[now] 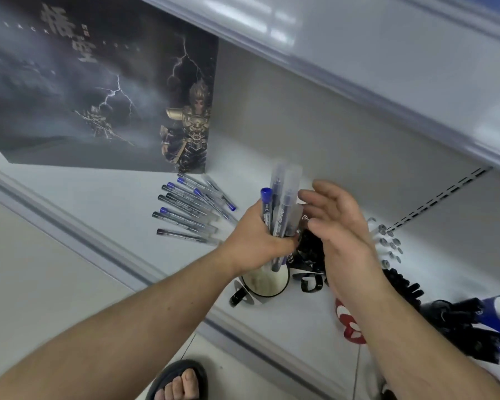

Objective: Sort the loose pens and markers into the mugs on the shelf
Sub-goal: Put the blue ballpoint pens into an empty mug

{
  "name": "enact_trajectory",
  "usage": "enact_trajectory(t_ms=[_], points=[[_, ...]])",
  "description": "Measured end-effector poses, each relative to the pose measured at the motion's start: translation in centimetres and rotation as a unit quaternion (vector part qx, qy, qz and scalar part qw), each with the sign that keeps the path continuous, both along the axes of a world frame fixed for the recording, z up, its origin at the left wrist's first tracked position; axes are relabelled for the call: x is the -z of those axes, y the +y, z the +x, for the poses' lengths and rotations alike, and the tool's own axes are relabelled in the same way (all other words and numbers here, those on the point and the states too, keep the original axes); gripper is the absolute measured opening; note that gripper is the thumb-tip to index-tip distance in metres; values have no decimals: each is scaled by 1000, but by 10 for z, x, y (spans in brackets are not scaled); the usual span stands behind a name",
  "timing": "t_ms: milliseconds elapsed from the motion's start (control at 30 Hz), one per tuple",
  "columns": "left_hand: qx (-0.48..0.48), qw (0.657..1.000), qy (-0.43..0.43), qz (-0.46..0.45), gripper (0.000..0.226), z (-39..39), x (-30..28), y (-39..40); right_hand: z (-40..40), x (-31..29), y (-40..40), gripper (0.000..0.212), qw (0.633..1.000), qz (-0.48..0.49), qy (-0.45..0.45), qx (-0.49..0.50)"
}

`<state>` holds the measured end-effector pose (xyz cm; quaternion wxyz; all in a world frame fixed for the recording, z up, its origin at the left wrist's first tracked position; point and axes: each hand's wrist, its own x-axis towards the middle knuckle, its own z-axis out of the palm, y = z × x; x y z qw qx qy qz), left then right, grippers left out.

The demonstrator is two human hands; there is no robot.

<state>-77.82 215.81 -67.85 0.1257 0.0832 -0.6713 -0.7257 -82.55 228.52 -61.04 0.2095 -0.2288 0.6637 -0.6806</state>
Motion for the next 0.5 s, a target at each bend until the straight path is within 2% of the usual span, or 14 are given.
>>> enact_trajectory(t_ms=[67,133,200,300,367,433,500], points=[[-3,999,-34,-14,30,-2,11,9,-3,-2,3,51,1000,-6,22,-13],[-9,997,-69,-35,40,-1,23,16,-4,-3,5,64,998,2,58,-13],[-9,995,-71,-71,44,1,38,21,-3,-2,3,71,993,32,112,-14],[-26,988,-68,-136,41,-1,56,24,1,12,-10,42,974,110,199,-2],[-42,970,-76,-228,41,-5,64,25,2,32,-17,26,945,148,291,18],[-73,935,-87,-337,35,-5,66,28,3,55,-20,21,919,166,355,35],[-92,898,-70,-424,33,-3,68,31,6,71,-20,26,906,180,381,26]])
